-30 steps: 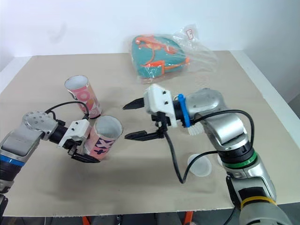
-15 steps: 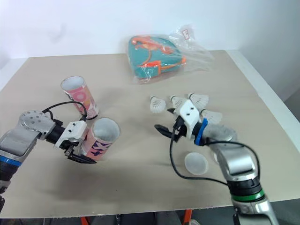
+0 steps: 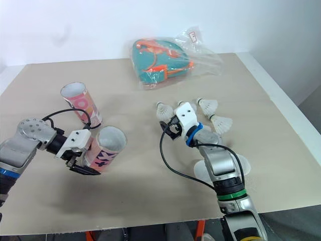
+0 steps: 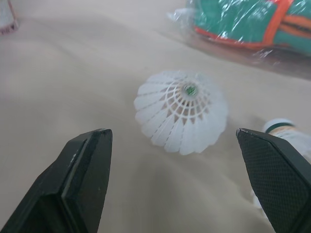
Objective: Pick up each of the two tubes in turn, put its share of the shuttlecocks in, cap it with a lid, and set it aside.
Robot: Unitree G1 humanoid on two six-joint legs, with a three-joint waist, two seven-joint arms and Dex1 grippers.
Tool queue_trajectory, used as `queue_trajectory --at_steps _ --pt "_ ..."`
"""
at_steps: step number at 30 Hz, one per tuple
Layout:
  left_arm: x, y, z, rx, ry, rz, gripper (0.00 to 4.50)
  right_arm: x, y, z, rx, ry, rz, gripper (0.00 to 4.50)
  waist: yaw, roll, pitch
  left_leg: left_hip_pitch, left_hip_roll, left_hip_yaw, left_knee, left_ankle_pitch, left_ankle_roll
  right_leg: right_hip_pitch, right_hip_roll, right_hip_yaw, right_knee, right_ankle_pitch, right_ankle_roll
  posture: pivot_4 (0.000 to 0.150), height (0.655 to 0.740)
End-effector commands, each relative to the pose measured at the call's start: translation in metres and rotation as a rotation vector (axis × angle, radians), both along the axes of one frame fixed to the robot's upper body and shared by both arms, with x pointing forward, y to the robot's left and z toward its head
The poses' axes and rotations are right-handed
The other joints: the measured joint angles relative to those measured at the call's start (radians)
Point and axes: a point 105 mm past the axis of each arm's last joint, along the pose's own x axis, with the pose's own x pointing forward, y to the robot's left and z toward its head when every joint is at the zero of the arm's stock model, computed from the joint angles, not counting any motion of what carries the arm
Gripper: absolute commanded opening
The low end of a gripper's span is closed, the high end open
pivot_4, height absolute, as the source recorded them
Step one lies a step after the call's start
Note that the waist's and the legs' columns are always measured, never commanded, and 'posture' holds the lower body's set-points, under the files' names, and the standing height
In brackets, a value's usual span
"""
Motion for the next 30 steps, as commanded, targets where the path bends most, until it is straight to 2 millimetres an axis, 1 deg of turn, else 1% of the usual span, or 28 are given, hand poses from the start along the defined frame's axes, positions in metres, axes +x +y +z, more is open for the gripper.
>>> queue_trajectory --at_steps 1,4,7,12,18,21,22,24,27,28,29,30 --pt "-0.008 0.005 -0.017 0.033 0.056 0.024 3.65 0.008 0.029 0.010 0.028 -0.041 0.069 4.37 -0.003 0.000 0.000 0.001 0.000 0.001 0.000 0.000 0.000 0.000 0.000 0.001 0.000 0.000 0.000 0.150 0.7387" --pt "-0.009 0.004 -0.017 0.023 0.055 0.030 3.65 0.009 0.040 0.011 0.017 -0.048 0.105 4.37 -0.003 0.000 0.000 0.002 0.000 0.001 0.000 0.000 0.000 0.000 0.001 0.002 0.001 0.000 0.000 0.150 0.7387" --pt "-0.010 0.002 -0.018 0.016 0.053 0.036 3.65 0.014 0.043 0.011 0.017 -0.051 0.101 4.37 -0.003 0.000 0.000 0.001 0.000 0.002 0.000 0.000 0.000 0.000 0.000 0.002 0.001 0.000 0.000 0.150 0.7387" --pt "-0.012 0.000 -0.019 0.002 0.052 0.044 3.65 0.026 0.041 0.008 0.015 -0.053 0.057 4.37 -0.003 0.000 0.000 0.001 0.000 0.002 0.000 0.000 0.000 -0.001 0.000 0.002 0.001 0.000 0.000 0.150 0.7387" --pt "-0.016 -0.003 -0.020 -0.017 0.047 0.047 3.65 0.042 0.034 0.010 0.041 -0.047 -0.021 4.37 -0.003 0.000 0.000 0.001 0.000 0.003 0.000 0.000 0.000 -0.001 0.000 0.003 0.001 0.000 0.000 0.150 0.7387" --pt "-0.017 -0.004 -0.020 -0.020 0.047 0.048 3.65 0.047 0.035 0.007 0.034 -0.045 -0.038 3.64 -0.003 0.000 0.000 0.001 0.000 0.002 0.000 0.000 0.000 -0.001 0.000 0.003 0.001 0.000 0.000 0.150 0.7387" --pt "-0.018 -0.004 -0.021 -0.020 0.047 0.048 3.65 0.048 0.036 0.007 0.039 -0.043 -0.044 3.23 -0.003 0.000 0.000 0.001 0.000 0.003 0.000 0.000 0.000 -0.001 0.000 0.003 0.001 0.000 0.000 0.150 0.7387" --pt "-0.018 -0.005 -0.021 -0.022 0.047 0.048 3.65 0.052 0.037 0.007 0.036 -0.047 -0.057 2.16 -0.003 0.000 0.000 0.001 0.000 0.003 0.000 0.000 0.000 -0.001 0.000 0.003 0.001 0.000 0.000 0.150 0.7387" --pt "-0.019 -0.007 -0.021 -0.029 0.046 0.047 3.65 0.053 0.041 0.008 0.019 -0.068 -0.060 0.75 -0.003 0.000 0.000 0.001 0.000 0.003 0.000 0.000 0.000 -0.001 -0.001 0.003 0.001 0.000 0.000 0.150 0.7387" --pt "-0.020 -0.008 -0.021 -0.031 0.046 0.047 3.65 0.053 0.042 0.009 0.020 -0.072 -0.056 0.20 -0.003 0.000 0.000 0.001 -0.001 0.003 0.000 0.000 0.000 -0.001 -0.001 0.003 0.001 0.000 0.000 0.150 0.7387" --pt "-0.020 -0.008 -0.021 -0.034 0.045 0.047 3.65 0.053 0.044 0.010 0.016 -0.078 -0.052 0.07 -0.003 0.000 0.000 0.001 -0.001 0.003 0.000 0.000 0.000 -0.001 -0.001 0.003 0.001 0.000 0.000 0.150 0.7387" --pt "-0.020 -0.009 -0.021 -0.037 0.045 0.048 3.65 0.052 0.045 0.010 0.014 -0.081 -0.045 0.07 -0.003 0.000 0.000 0.001 -0.001 0.003 0.000 0.000 0.000 -0.001 -0.001 0.003 0.001 0.000 0.000 0.150 0.7387"
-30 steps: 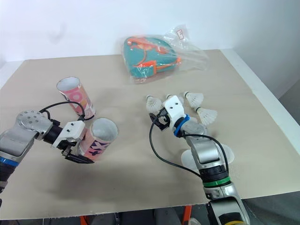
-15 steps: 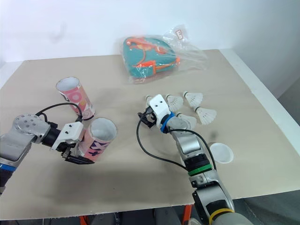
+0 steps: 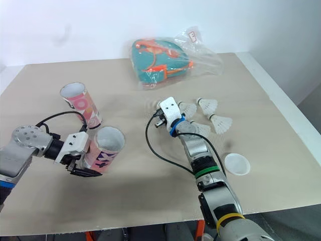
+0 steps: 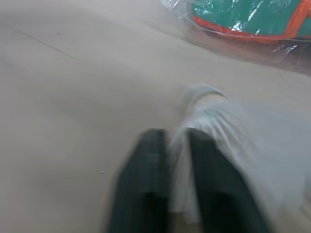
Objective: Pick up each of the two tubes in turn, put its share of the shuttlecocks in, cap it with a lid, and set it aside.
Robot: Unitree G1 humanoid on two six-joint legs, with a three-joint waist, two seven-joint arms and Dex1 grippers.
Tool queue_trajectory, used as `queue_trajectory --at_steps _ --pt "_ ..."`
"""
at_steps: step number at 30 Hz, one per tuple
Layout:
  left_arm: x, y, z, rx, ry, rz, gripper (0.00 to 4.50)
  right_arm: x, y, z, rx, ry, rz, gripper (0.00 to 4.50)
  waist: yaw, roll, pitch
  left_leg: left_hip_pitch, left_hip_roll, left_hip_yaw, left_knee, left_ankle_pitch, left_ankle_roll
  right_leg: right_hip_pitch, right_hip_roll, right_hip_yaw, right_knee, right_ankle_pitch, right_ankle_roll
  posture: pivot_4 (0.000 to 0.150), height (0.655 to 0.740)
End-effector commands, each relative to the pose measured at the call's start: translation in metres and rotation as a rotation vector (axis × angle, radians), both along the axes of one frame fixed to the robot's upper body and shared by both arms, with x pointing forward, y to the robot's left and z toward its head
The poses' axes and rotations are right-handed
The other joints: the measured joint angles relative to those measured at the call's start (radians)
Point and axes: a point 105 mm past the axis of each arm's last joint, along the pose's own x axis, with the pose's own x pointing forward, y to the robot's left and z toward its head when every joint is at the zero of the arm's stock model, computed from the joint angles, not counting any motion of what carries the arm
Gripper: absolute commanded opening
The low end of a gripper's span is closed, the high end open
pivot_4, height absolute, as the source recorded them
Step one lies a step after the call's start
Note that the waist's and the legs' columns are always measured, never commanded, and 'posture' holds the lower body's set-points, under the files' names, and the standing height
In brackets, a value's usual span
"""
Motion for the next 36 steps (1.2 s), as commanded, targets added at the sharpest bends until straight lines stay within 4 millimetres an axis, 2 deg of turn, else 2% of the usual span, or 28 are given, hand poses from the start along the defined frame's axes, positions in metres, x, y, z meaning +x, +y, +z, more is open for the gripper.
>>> queue_trajectory --at_steps 1,6,11,15,18,21,23,29,36 --pt "-0.011 -0.008 -0.017 0.000 0.077 -0.032 3.65 0.000 0.011 0.023 0.011 -0.086 0.034 0.07 0.000 0.000 0.000 0.000 0.000 0.000 0.000 0.000 0.000 0.000 0.000 0.000 0.000 0.000 0.000 0.150 0.7387" --pt "-0.013 -0.010 -0.020 -0.005 0.079 -0.029 3.65 -0.008 0.019 0.028 0.022 -0.111 0.097 0.07 0.000 0.000 0.000 0.000 0.000 0.000 0.000 0.000 0.000 0.000 0.000 0.000 0.000 0.000 0.000 0.150 0.7387" --pt "-0.013 -0.011 -0.023 -0.008 0.083 -0.027 3.65 -0.028 0.018 0.061 0.042 -0.221 0.273 0.07 0.004 0.000 0.000 0.000 -0.001 0.000 0.000 0.000 0.000 0.000 -0.001 0.000 0.000 0.000 0.000 0.150 0.7387" --pt "-0.014 -0.011 -0.023 -0.010 0.086 -0.026 3.65 -0.062 0.003 0.097 -0.033 -0.297 0.473 0.07 0.009 0.000 0.000 -0.001 -0.002 0.000 0.000 0.000 0.000 0.001 -0.003 -0.001 -0.001 -0.001 0.002 0.150 0.7387" --pt "-0.014 -0.011 -0.023 -0.011 0.091 -0.022 3.65 -0.099 -0.006 0.115 -0.133 -0.294 0.650 0.07 0.010 0.001 0.000 -0.002 -0.002 0.000 0.000 0.000 0.000 0.001 -0.004 -0.001 -0.001 -0.001 0.002 0.150 0.7387" --pt "-0.014 -0.010 -0.023 -0.008 0.095 -0.019 3.65 -0.135 -0.009 0.109 -0.325 -0.240 0.812 0.07 0.011 0.001 0.000 -0.002 -0.002 0.000 0.000 -0.001 0.002 0.001 -0.004 -0.002 -0.002 -0.001 0.002 0.150 0.7387" --pt "-0.014 -0.009 -0.023 -0.005 0.097 -0.019 3.65 -0.148 -0.008 0.109 -0.400 -0.229 0.868 0.07 0.010 0.001 0.000 -0.001 -0.002 0.000 0.000 -0.001 0.002 0.001 -0.004 -0.002 -0.002 -0.002 0.002 0.150 0.7387" --pt "-0.011 -0.008 -0.022 -0.003 0.095 -0.022 3.65 -0.162 0.005 0.109 -0.455 -0.243 0.958 0.07 0.009 0.001 0.000 -0.001 -0.002 0.000 0.001 -0.001 0.001 0.001 -0.004 -0.001 -0.002 -0.004 0.007 0.150 0.7387" --pt "-0.009 -0.008 -0.020 0.000 0.091 -0.028 3.65 -0.162 0.020 0.112 -0.456 -0.276 1.011 0.07 0.010 0.001 0.000 -0.002 -0.002 0.000 0.001 -0.001 0.001 0.001 -0.004 -0.002 -0.002 -0.003 0.004 0.150 0.7387"
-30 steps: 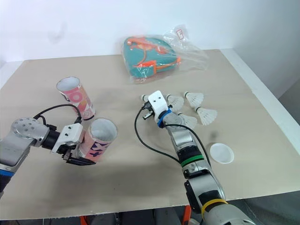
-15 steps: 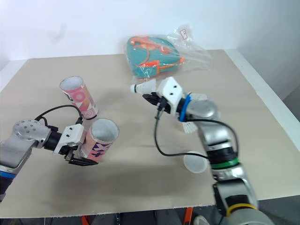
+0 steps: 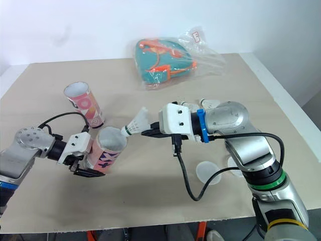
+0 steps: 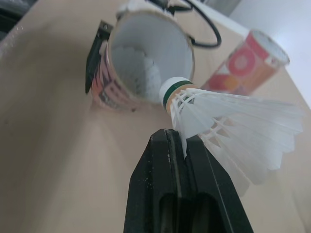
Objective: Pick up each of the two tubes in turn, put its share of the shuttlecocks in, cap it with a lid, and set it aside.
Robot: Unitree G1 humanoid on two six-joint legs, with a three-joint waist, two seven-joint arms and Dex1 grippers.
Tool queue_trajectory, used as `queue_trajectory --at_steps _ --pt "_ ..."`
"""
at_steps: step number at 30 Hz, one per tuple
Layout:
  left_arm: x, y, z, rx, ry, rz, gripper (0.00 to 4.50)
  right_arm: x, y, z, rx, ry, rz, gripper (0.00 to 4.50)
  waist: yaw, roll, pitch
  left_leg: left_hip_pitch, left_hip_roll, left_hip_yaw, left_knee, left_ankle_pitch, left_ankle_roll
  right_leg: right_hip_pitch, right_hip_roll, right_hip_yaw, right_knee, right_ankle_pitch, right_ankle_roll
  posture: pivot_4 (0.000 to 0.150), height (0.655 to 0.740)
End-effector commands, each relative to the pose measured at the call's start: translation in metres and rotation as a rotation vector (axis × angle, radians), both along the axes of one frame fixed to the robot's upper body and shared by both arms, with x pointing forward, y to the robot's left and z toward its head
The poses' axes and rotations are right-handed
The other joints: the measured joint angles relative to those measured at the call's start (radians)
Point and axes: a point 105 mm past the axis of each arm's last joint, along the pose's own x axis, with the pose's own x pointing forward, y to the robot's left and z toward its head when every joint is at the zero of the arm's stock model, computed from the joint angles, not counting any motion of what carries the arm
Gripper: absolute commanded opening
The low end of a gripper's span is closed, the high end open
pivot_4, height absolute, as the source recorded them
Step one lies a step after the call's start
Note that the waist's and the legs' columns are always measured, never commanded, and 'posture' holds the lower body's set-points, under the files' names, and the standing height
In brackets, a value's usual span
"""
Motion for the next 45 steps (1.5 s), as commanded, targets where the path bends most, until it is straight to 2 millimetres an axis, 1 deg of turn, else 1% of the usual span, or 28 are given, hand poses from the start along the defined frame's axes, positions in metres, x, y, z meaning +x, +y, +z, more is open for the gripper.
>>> queue_trajectory --at_steps 1,7,10,11,13,15,17,18,21,25,28,31,32,33,34,36,39,41,43,45 --pt "-0.009 -0.002 -0.019 0.025 0.089 -0.026 3.65 -0.006 0.007 0.011 0.000 -0.059 0.054 0.07 0.000 0.000 0.000 0.000 0.000 0.000 0.000 0.000 0.000 0.000 0.000 0.000 0.000 0.000 0.000 0.150 0.7387" --pt "-0.009 -0.004 -0.017 0.025 0.085 -0.030 3.65 -0.011 0.020 0.014 -0.004 -0.065 0.119 0.07 -0.001 0.000 0.000 0.000 0.000 0.000 0.000 0.000 0.000 0.000 0.000 0.000 0.000 0.000 0.000 0.150 0.7387" --pt "-0.008 -0.004 -0.017 0.027 0.083 -0.030 3.65 -0.003 0.024 0.013 -0.004 -0.087 0.109 0.07 -0.001 0.000 0.000 0.000 0.000 0.000 0.000 0.000 0.000 0.000 0.000 0.000 0.000 0.000 0.000 0.150 0.7387" --pt "-0.008 -0.004 -0.017 0.028 0.082 -0.030 3.65 -0.001 0.026 0.015 0.011 -0.086 0.103 0.34 -0.001 0.000 0.000 0.000 0.000 0.000 0.000 0.000 0.000 0.000 0.000 0.000 0.000 0.000 0.000 0.150 0.7387" --pt "-0.008 -0.004 -0.017 0.028 0.082 -0.029 3.65 -0.002 0.028 0.019 0.039 -0.066 0.114 0.94 0.000 0.000 0.000 0.000 0.000 0.000 0.000 0.000 0.000 0.000 0.000 0.000 0.000 0.000 -0.001 0.150 0.7387" --pt "-0.009 -0.003 -0.018 0.029 0.083 -0.029 3.65 -0.003 0.027 0.020 0.048 -0.042 0.117 1.89 0.000 0.000 0.000 0.000 0.000 0.000 0.000 0.000 0.000 0.000 0.000 0.000 0.000 0.000 -0.001 0.150 0.7387" --pt "-0.010 -0.003 -0.018 0.030 0.086 -0.030 3.65 -0.008 0.022 0.014 0.019 0.014 0.136 2.65 0.001 0.000 0.000 0.000 0.000 0.000 0.000 0.000 0.000 0.000 0.000 -0.001 0.000 0.000 -0.001 0.150 0.7387" --pt "-0.011 -0.003 -0.018 0.031 0.087 -0.031 3.65 -0.010 0.020 0.011 0.005 0.035 0.140 2.65 0.001 0.000 0.000 0.000 0.000 -0.001 0.000 0.000 0.000 0.000 0.000 -0.001 0.000 0.000 -0.001 0.150 0.7387" --pt "-0.013 -0.004 -0.019 0.028 0.091 -0.034 3.65 -0.004 0.009 0.010 0.041 0.062 0.064 2.65 0.001 0.000 0.000 0.000 0.000 -0.001 0.000 0.000 0.000 0.000 0.000 -0.001 0.000 0.000 -0.001 0.150 0.7387" --pt "-0.015 -0.005 -0.020 0.027 0.093 -0.035 3.65 -0.003 -0.017 0.014 0.183 0.148 -0.061 2.65 0.006 0.000 0.000 -0.001 0.000 -0.001 0.000 0.000 0.000 0.000 0.000 -0.001 0.000 0.000 -0.001 0.150 0.7387" --pt "-0.016 -0.006 -0.020 0.027 0.094 -0.034 3.65 -0.008 -0.041 0.011 0.274 0.233 -0.165 2.65 0.014 0.000 0.000 -0.001 0.000 0.000 0.000 0.000 0.000 0.000 0.000 0.000 0.000 0.000 -0.001 0.150 0.7387" --pt "-0.017 -0.006 -0.020 0.023 0.094 -0.031 3.65 -0.015 -0.073 -0.003 0.346 0.335 -0.328 2.65 0.022 0.000 0.000 0.000 0.000 0.000 -0.001 0.000 0.001 0.000 0.000 -0.001 0.000 0.000 -0.001 0.150 0.7387" --pt "-0.017 -0.006 -0.020 0.022 0.093 -0.030 3.65 -0.018 -0.080 -0.006 0.358 0.358 -0.367 2.65 0.023 0.000 0.000 -0.001 0.000 0.000 -0.001 0.000 0.001 0.000 0.000 -0.001 0.000 0.000 -0.001 0.150 0.7387" --pt "-0.017 -0.006 -0.020 0.019 0.093 -0.028 3.65 -0.022 -0.086 -0.010 0.359 0.376 -0.394 2.65 0.023 0.000 0.000 0.000 0.000 0.000 -0.001 0.000 0.001 0.000 0.000 -0.001 0.000 0.000 -0.001 0.150 0.7387" --pt "-0.018 -0.006 -0.021 0.017 0.095 -0.025 3.65 -0.028 -0.099 -0.019 0.381 0.416 -0.460 2.65 0.023 0.000 0.000 0.000 0.000 0.000 -0.001 0.000 0.001 0.000 0.000 0.000 0.000 0.000 -0.001 0.150 0.7387" --pt "-0.018 -0.006 -0.022 0.013 0.097 -0.018 3.65 -0.037 -0.115 -0.029 0.416 0.469 -0.548 2.65 0.025 -0.001 0.000 0.000 0.000 0.000 -0.001 0.000 0.000 0.000 0.000 0.000 -0.001 -0.001 0.002 0.150 0.7387" --pt "-0.019 -0.006 -0.023 0.009 0.099 -0.016 3.65 -0.043 -0.124 -0.036 0.436 0.502 -0.597 2.65 0.021 0.000 -0.001 0.001 0.000 0.002 0.000 0.000 0.001 0.001 0.000 0.002 -0.001 -0.003 0.004 0.150 0.7387" --pt "-0.019 -0.008 -0.023 0.004 0.101 -0.016 3.65 -0.043 -0.130 -0.045 0.441 0.514 -0.643 2.65 0.021 0.000 -0.001 0.004 0.000 0.004 0.000 0.000 0.000 0.002 0.000 0.004 -0.001 -0.003 0.006 0.150 0.7387" --pt "-0.019 -0.008 -0.024 0.003 0.100 -0.017 3.65 -0.035 -0.140 -0.056 0.443 0.516 -0.717 2.65 0.021 -0.001 -0.001 0.006 0.000 0.004 0.000 0.000 0.000 0.004 0.001 0.005 -0.001 -0.002 0.007 0.150 0.7387" --pt "-0.018 -0.009 -0.024 0.002 0.099 -0.017 3.65 -0.026 -0.143 -0.063 0.465 0.517 -0.754 2.65 0.021 -0.002 -0.001 0.007 0.000 0.006 0.000 0.000 0.000 0.004 0.001 0.006 -0.001 -0.002 0.008 0.150 0.7387"
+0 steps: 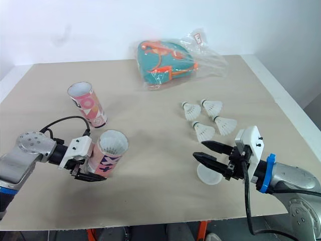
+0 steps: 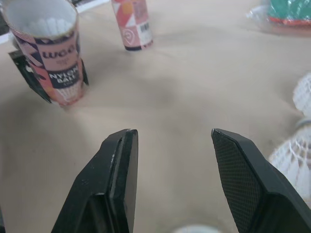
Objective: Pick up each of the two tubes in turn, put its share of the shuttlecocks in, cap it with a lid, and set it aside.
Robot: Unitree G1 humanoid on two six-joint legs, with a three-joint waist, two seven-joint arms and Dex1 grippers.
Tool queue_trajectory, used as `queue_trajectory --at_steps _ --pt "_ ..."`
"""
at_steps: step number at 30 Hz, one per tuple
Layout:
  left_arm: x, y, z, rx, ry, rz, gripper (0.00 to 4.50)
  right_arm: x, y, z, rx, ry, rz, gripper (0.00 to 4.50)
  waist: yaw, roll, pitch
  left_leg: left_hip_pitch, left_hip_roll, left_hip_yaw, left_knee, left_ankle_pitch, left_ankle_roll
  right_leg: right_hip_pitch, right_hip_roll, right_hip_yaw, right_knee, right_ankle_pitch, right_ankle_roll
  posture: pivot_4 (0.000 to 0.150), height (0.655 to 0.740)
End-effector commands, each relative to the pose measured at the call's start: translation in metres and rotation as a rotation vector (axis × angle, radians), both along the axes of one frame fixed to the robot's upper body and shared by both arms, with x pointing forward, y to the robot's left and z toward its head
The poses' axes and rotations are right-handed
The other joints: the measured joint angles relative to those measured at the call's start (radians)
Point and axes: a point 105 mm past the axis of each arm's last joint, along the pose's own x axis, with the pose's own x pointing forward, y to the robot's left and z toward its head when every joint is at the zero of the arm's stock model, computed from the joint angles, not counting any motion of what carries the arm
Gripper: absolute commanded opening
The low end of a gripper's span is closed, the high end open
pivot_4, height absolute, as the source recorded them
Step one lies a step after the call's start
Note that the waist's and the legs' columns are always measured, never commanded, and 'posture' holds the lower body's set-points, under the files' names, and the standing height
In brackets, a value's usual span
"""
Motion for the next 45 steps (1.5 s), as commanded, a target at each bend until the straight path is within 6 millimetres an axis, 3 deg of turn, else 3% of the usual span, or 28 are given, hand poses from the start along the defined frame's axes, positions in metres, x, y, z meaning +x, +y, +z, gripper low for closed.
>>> queue_trajectory --at_steps 1,12,25,30,45 --pt "-0.009 -0.003 -0.018 0.022 0.080 -0.026 3.65 0.015 -0.005 -0.005 0.014 -0.030 -0.077 2.65 0.000 -0.001 0.000 0.001 0.000 0.002 0.000 0.000 0.000 0.001 0.000 0.002 -0.001 0.001 0.001 0.150 0.7387" --pt "-0.006 -0.005 -0.019 0.014 0.075 -0.024 3.65 0.054 -0.004 -0.028 -0.023 -0.038 -0.205 2.65 0.004 0.000 -0.001 -0.004 0.000 0.007 0.000 0.000 0.000 0.001 -0.001 0.007 -0.015 0.006 0.007 0.150 0.7387" --pt "-0.008 -0.005 -0.017 0.011 0.074 -0.013 3.65 0.045 -0.013 -0.031 -0.015 -0.007 -0.176 2.65 0.004 0.000 -0.001 -0.003 0.000 0.007 0.000 0.000 0.000 0.001 -0.001 0.007 -0.014 0.007 0.007 0.150 0.7387" --pt "-0.008 -0.005 -0.017 0.012 0.074 -0.018 3.65 0.052 -0.026 -0.033 -0.034 -0.018 -0.243 2.65 0.003 0.000 -0.001 -0.003 0.000 0.007 0.000 0.000 0.000 0.001 -0.001 0.008 -0.014 0.007 0.007 0.150 0.7387" --pt "-0.007 -0.008 -0.016 0.005 0.070 -0.016 3.65 0.083 -0.028 -0.041 -0.102 -0.050 -0.323 2.65 0.003 0.001 -0.001 -0.003 0.000 0.008 0.000 0.000 0.000 0.001 0.000 0.009 -0.014 0.008 0.008 0.150 0.7387"
